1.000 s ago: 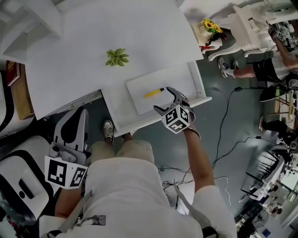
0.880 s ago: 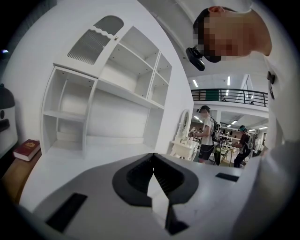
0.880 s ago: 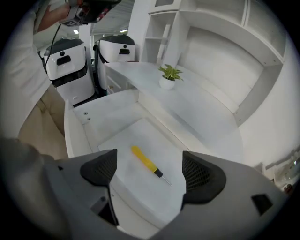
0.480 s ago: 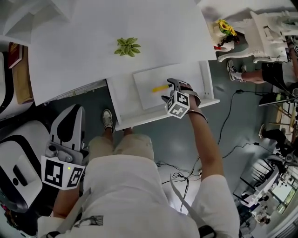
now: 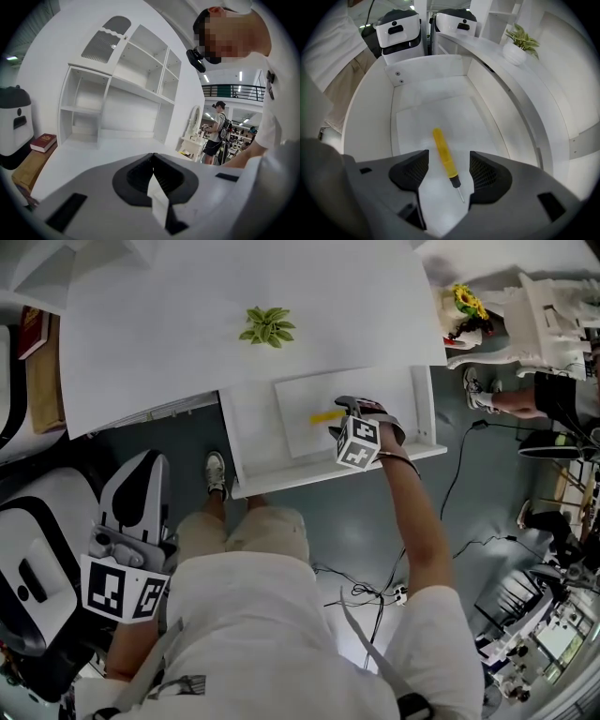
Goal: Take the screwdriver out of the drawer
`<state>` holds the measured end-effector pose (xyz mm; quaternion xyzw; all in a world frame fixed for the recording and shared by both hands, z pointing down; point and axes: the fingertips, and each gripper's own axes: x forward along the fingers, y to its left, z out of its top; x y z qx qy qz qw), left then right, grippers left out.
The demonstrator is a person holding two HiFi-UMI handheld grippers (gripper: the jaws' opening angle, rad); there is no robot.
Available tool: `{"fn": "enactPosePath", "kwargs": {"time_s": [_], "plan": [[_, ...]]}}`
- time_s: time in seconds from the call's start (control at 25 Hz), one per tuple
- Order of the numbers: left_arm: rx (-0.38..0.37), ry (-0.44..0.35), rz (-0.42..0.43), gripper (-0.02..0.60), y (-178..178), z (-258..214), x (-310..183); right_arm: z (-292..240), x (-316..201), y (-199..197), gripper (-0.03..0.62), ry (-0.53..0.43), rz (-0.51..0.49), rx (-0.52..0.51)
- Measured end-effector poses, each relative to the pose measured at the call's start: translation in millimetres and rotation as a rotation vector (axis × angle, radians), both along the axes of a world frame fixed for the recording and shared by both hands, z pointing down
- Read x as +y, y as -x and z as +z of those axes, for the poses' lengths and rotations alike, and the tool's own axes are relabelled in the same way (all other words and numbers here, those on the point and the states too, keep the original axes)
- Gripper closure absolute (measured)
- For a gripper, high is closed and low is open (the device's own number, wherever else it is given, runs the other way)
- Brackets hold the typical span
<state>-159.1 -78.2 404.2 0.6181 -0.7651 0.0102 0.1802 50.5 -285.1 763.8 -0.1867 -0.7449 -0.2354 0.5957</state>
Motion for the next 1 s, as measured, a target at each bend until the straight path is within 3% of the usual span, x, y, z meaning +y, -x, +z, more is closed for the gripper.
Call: {"fn": "enactPosePath", "kwargs": {"time_s": [0.52,0.8,1.0], "plan": [[0.001,0.024,-0.044,0.566,10,6,13,18,0,9,0.398,-0.026,-0.126,0.068],[0.007,0.024,-0.063,0.566,15,10,22,28,6,6,0.419,-0.003,-0.139,0.127],[0.018,0.028,-0.079,0.566,15,16,27,32,13,3,0.474,0.006,-0.175,0.188]]}}
